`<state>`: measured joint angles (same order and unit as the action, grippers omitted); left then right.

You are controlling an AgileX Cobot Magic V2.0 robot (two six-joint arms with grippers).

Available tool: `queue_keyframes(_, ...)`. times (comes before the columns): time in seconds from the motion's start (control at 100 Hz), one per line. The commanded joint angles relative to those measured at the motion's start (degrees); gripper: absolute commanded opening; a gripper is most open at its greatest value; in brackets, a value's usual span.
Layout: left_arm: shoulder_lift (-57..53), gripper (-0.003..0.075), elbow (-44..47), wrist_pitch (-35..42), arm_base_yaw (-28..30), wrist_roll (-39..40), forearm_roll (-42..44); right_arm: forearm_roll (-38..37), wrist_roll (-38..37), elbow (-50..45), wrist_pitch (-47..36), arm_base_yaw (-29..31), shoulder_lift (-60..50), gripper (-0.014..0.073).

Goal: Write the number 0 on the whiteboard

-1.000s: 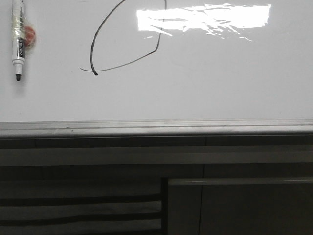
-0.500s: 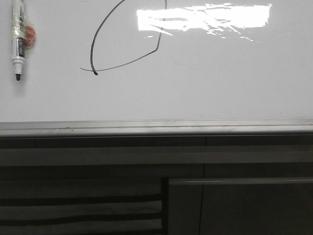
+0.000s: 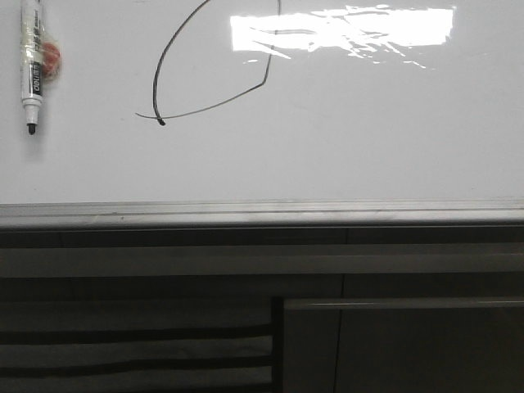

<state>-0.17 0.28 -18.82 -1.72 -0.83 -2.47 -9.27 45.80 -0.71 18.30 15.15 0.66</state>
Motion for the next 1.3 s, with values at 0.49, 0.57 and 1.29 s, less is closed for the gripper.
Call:
queue_keyframes(0.49,-1.69,-0.002,1.79,2.83,-0.38,0.05,-0.61,5.21,0.12,-0.59,-0.7,-5.99,-2.34,-0.0069)
queue_keyframes(0.57,-1.69,-0.002,1.79,2.83,-0.38,0.05,-0.61,5.72,-5.14,-0.59,-0.7,-8.76,-2.34,-0.0069)
queue_keyframes(1.29,-1.69,-0.002,1.79,2.83,-0.38,0.05,-0.61,5.98,-42.9,-0.59,-0.58,-11.37,-2.34,-0.0069)
